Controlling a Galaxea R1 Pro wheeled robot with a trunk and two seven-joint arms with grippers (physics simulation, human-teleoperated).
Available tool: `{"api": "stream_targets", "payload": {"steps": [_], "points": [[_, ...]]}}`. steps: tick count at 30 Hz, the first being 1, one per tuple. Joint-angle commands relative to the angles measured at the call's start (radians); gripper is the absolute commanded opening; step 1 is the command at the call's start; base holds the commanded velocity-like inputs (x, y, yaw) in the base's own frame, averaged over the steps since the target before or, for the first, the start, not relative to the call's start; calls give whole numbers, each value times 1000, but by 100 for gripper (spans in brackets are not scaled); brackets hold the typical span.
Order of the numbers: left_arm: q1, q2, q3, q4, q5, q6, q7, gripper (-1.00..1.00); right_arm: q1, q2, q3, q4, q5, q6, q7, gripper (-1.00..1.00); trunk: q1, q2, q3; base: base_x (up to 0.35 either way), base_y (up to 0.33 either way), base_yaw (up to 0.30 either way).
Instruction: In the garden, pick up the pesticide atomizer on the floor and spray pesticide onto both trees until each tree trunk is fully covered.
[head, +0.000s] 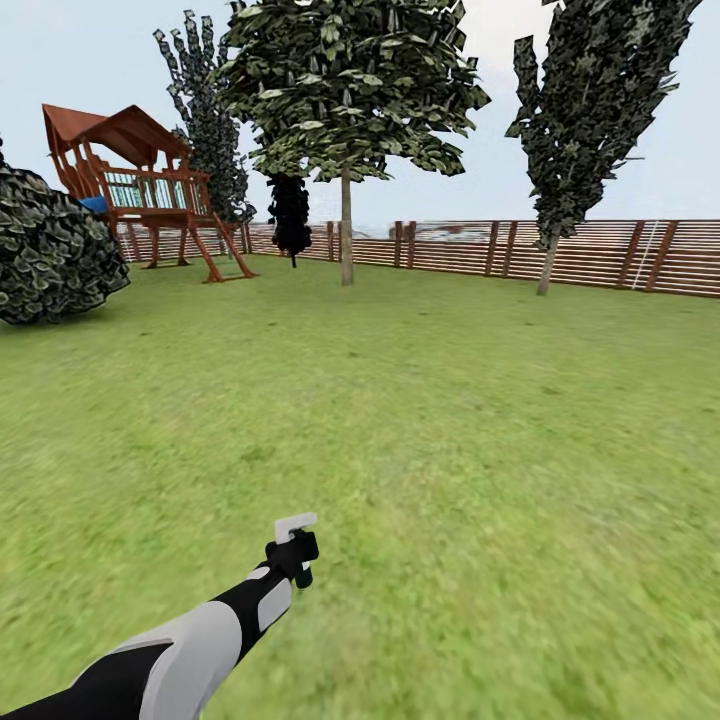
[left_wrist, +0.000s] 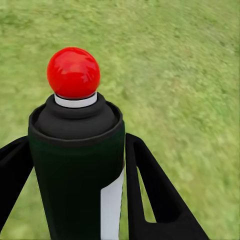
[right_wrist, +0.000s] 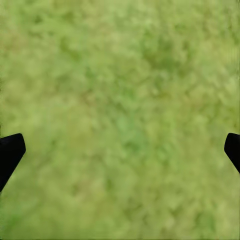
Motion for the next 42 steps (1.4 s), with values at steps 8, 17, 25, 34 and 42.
{"api": "stream_targets", "payload": {"steps": [8,17,25,34,42], "points": [[-1,0,1,1,4,-3,0,-100,-1,0,-8,1,4,-4,0,100,1,0,-1,350,0,0],[-1,0,1,1,4,-3,0,-100,-1,0,-8,1,4,-4,0,100,1,0,-1,350,0,0],[-1,0,1,1,4,-3,0,-100,-1,0,-8,1,4,-4,1,100,1,0,-1,350,0,0],[-1,0,1,1,4,-3,0,-100,-1,0,-8,1,4,-4,0,100,1,0,-1,350,0,0],[-1,0,1,1,5,-3,1,-100,-1,0,-8,1,4,-4,1,100,1,0,-1,350,0,0]]}}
